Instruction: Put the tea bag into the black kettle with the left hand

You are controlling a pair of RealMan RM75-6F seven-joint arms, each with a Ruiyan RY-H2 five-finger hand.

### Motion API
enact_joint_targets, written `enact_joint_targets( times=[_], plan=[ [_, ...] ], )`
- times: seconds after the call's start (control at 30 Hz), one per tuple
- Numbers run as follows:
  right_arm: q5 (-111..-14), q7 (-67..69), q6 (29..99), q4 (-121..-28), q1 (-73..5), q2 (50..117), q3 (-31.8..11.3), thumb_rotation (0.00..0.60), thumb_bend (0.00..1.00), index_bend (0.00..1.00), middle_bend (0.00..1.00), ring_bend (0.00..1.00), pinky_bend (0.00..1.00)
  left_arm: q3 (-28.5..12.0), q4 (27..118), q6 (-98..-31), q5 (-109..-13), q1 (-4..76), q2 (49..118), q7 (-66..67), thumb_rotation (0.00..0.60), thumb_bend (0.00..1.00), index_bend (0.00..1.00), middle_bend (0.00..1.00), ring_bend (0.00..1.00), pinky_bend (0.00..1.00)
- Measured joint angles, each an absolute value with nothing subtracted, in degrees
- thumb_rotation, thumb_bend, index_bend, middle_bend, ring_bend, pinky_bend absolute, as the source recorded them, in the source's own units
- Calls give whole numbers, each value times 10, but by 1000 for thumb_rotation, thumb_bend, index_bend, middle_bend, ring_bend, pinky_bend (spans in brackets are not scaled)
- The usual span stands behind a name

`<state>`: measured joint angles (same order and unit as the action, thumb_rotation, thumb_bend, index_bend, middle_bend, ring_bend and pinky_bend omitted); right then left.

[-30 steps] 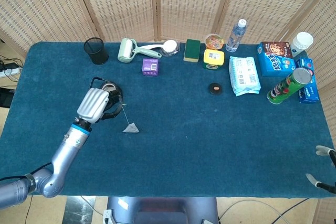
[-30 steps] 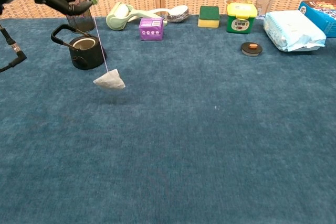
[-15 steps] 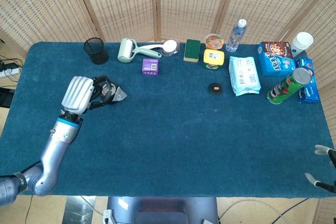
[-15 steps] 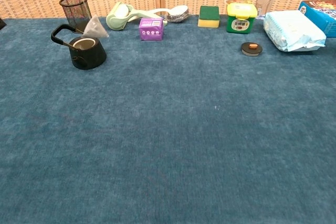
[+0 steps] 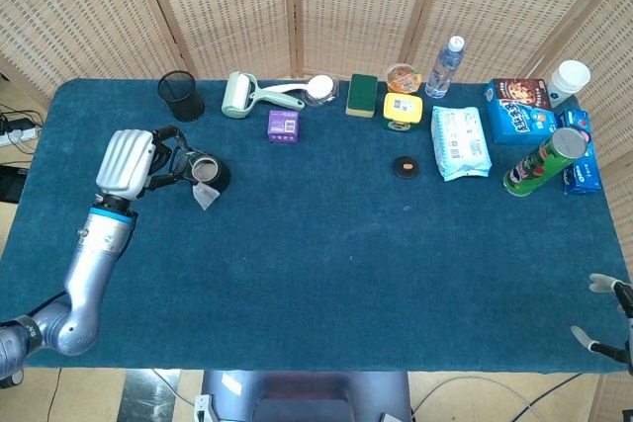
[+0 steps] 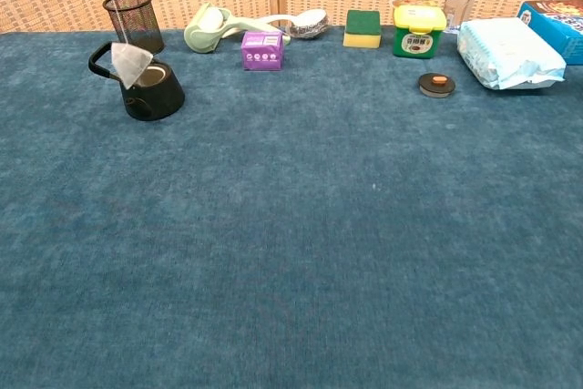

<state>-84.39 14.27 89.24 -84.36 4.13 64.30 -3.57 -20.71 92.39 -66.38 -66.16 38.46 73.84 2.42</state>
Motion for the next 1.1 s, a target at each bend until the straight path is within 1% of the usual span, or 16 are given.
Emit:
enact_joint_targets(
  times=[0.67, 1.1],
  plan=[
    [-829, 122, 886, -864, 42, 634, -39, 600, 99, 263, 369, 304, 421, -205, 813, -619, -618, 402, 775, 1, 600, 513, 664, 1000, 980, 899],
    [-827, 108, 883, -876, 40, 633, -40, 600, 98, 263, 369, 304, 421, -213, 789, -617, -626, 410, 782, -20, 600, 512, 664, 1000, 980, 899]
  ],
)
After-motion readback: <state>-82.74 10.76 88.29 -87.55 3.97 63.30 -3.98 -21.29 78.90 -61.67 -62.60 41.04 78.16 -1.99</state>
